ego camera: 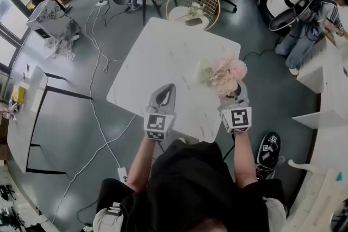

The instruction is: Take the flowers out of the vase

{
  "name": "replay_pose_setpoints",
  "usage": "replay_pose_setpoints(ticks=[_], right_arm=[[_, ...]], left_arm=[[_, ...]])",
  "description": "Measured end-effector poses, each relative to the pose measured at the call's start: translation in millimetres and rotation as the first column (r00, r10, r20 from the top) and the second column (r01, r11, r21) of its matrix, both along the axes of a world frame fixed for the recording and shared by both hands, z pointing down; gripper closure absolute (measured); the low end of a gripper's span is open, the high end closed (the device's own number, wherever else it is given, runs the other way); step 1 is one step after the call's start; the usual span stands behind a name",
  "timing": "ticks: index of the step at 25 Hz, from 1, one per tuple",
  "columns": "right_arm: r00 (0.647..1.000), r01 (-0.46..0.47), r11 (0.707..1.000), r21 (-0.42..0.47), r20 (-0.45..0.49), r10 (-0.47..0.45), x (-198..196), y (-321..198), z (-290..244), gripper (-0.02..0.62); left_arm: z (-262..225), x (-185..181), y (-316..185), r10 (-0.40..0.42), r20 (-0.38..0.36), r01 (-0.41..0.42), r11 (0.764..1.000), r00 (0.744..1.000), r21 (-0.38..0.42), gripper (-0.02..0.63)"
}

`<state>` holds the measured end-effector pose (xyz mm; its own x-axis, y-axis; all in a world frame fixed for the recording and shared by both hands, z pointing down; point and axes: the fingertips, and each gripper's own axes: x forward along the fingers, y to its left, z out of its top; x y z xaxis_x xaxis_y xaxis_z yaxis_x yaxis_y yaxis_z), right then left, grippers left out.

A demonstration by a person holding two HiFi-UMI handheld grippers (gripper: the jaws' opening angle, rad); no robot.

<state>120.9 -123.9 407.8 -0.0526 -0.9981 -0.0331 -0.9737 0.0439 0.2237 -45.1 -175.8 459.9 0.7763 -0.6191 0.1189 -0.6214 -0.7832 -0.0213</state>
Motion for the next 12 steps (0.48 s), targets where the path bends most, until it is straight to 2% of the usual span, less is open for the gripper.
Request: replay_pose_setpoints(ticks=[12], right_arm=[[0.995, -0.094, 0.993, -0.076, 0.036, 0.097, 7.6, 41.3, 35.0, 0.465]], left_arm=[[10.3, 19.8, 27.4, 0.1, 0.022, -0.1, 0.995, 0.995, -0.008, 0.598]])
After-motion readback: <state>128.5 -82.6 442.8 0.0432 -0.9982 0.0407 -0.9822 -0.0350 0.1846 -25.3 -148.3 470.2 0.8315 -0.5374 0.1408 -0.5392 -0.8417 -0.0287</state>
